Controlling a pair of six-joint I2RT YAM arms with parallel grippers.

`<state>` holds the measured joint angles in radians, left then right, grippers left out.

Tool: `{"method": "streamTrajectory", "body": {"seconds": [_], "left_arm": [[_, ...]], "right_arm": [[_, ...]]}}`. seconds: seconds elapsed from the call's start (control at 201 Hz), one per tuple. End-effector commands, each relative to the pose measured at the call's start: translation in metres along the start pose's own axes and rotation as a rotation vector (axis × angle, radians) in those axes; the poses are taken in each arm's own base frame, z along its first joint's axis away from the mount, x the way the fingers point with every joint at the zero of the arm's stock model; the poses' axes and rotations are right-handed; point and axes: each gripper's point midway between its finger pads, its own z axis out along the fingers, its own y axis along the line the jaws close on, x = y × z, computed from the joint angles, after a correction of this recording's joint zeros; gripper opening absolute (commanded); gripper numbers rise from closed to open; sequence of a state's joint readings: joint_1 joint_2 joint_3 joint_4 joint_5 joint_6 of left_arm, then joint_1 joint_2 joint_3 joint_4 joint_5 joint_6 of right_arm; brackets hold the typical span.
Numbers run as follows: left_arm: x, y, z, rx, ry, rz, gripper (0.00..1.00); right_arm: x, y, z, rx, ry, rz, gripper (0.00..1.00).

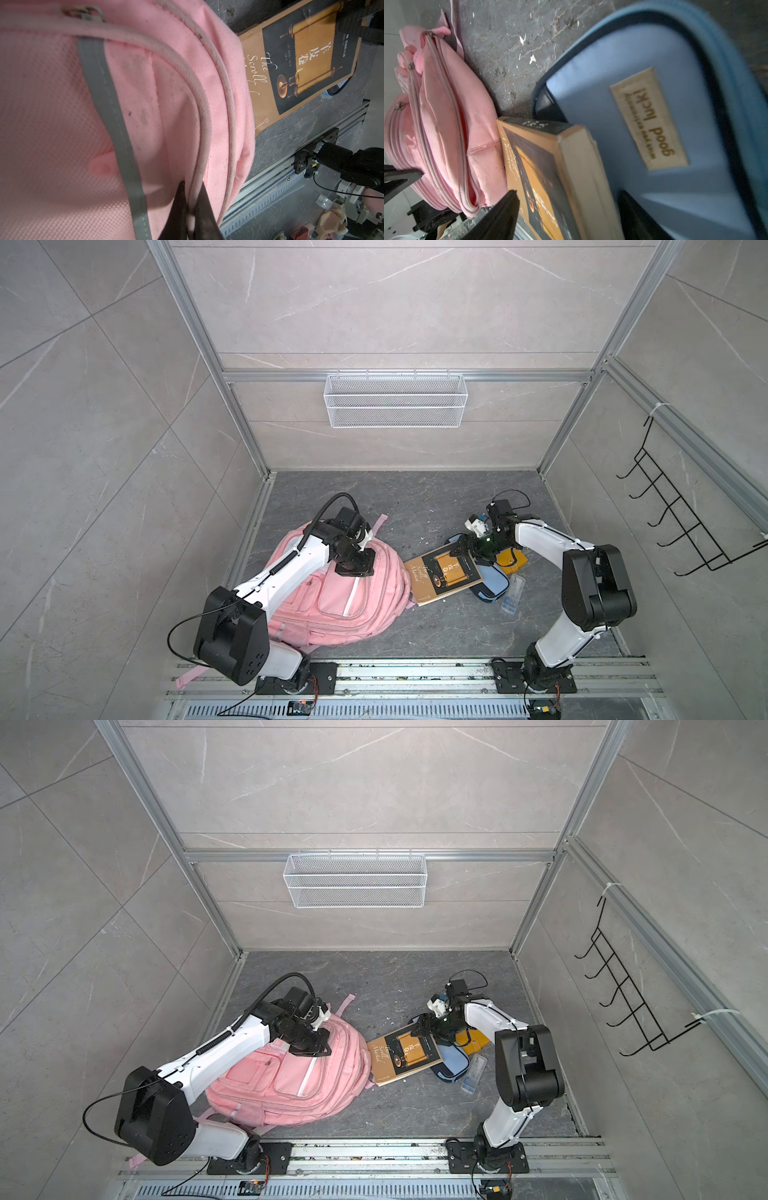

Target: Pack the student bag

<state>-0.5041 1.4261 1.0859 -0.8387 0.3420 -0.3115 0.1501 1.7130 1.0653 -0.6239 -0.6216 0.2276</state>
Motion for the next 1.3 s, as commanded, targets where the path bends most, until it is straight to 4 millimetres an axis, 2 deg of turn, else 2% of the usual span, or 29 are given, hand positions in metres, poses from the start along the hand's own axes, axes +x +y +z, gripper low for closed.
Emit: {"method": "streamTrajectory", "body": {"seconds": [0.0,0.085,0.309,0.458,0.583,0.757,0.877,1.046,1.151,1.3], "left_arm": [[-0.018,-0.04,-0.022,0.155,-0.074,0.061,0.0],[-0.022,-0.043,-0.022,0.168,-0.088,0.057,0.0],[-0.026,-0.042,-0.02,0.164,-0.085,0.049,0.0],[-0.032,-0.038,-0.031,0.116,-0.12,0.05,0.0],[-0.047,-0.032,-0.06,0.124,-0.195,0.023,0.0],[-0.069,-0.021,-0.11,0.241,-0.353,-0.071,0.0],[-0.08,-0.016,-0.136,0.329,-0.444,-0.108,0.0],[-0.089,-0.027,-0.165,0.451,-0.521,-0.078,0.0],[-0.093,-0.044,-0.185,0.554,-0.574,-0.019,0.0],[-0.097,-0.07,-0.216,0.71,-0.671,0.063,0.0]], "right_arm": [[0.01,0.013,0.005,-0.093,0.034,-0.001,0.7],[0.013,0.016,0.003,-0.118,0.04,0.004,0.59],[0.015,0.03,-0.011,-0.146,0.012,-0.02,0.14],[0.008,0.048,-0.031,-0.172,-0.031,-0.06,0.01],[-0.004,0.075,-0.06,-0.206,-0.115,-0.124,0.0],[-0.018,0.111,-0.102,-0.253,-0.225,-0.184,0.0],[-0.025,0.134,-0.128,-0.293,-0.291,-0.204,0.0],[-0.034,0.164,-0.168,-0.351,-0.42,-0.204,0.0],[-0.036,0.165,-0.168,-0.39,-0.445,-0.119,0.0],[-0.028,0.172,-0.134,-0.405,-0.38,-0.084,0.0]]}}
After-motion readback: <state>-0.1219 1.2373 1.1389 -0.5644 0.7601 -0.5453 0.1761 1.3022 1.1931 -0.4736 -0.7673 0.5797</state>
